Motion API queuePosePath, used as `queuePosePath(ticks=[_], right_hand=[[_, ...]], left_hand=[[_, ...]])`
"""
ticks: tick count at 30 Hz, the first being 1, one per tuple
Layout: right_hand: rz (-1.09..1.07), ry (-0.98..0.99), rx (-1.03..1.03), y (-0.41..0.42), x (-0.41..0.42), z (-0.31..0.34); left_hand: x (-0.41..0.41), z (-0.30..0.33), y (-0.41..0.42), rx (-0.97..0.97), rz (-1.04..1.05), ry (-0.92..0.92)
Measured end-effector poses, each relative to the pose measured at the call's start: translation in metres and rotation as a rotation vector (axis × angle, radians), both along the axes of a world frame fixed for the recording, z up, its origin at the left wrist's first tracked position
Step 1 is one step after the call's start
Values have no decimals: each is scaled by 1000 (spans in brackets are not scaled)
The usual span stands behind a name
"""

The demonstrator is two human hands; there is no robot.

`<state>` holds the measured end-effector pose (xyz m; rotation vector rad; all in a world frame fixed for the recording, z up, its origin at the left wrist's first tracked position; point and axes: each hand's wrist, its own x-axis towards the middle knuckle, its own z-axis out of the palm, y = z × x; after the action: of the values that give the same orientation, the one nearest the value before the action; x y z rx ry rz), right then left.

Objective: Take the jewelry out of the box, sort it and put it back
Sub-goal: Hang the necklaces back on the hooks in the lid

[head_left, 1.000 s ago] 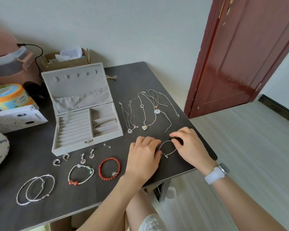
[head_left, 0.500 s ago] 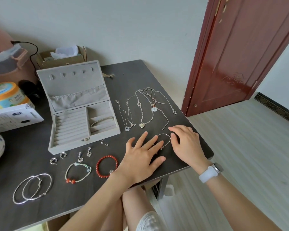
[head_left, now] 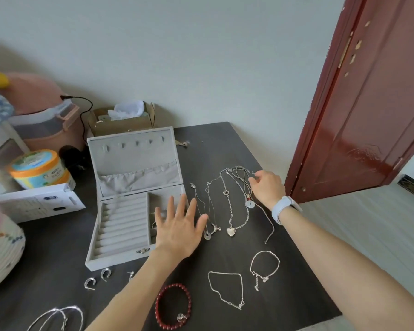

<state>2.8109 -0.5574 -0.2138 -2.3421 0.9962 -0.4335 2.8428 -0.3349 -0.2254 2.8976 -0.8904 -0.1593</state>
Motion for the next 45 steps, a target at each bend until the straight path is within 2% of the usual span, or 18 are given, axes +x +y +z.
queuePosePath(ticks=[5, 8, 13, 16, 20, 24, 28, 30, 32, 35, 38, 41, 45], right_hand=[[1, 107, 28, -23, 52, 2], [2, 208, -41, -30, 74, -9], [5, 226, -122, -27, 76, -15], [42, 149, -61, -29, 69, -10], [109, -117, 56, -28, 49, 16], [234, -286, 31, -12, 28, 58], [264, -422, 33, 4, 14, 98], [285, -516, 51, 14, 8, 118], [323, -603, 63, 27, 2, 142], [378, -721, 145, 50, -2, 177], [425, -795, 251, 77, -1, 206], [491, -840, 358, 102, 4, 226], [580, -842, 449, 134, 10, 240]], left_hand=[[1, -10, 0, -17, 18, -57], [2, -12, 0, -33, 21, -65], [4, -12, 0, -27, 37, -50], [3, -10, 0, -22, 36, -45], [2, -10, 0, -39, 30, -30], [2, -9, 2, -39, 26, -12], [1, -3, 3, -70, 16, 36], [0, 2, 5, -136, 18, 55], [0, 8, 8, -280, 31, 75], [2, 30, 14, -668, 32, 158], [9, 68, 22, -980, 21, 341], [13, 103, 36, -1105, -14, 469], [10, 126, 60, -1180, -67, 562]])
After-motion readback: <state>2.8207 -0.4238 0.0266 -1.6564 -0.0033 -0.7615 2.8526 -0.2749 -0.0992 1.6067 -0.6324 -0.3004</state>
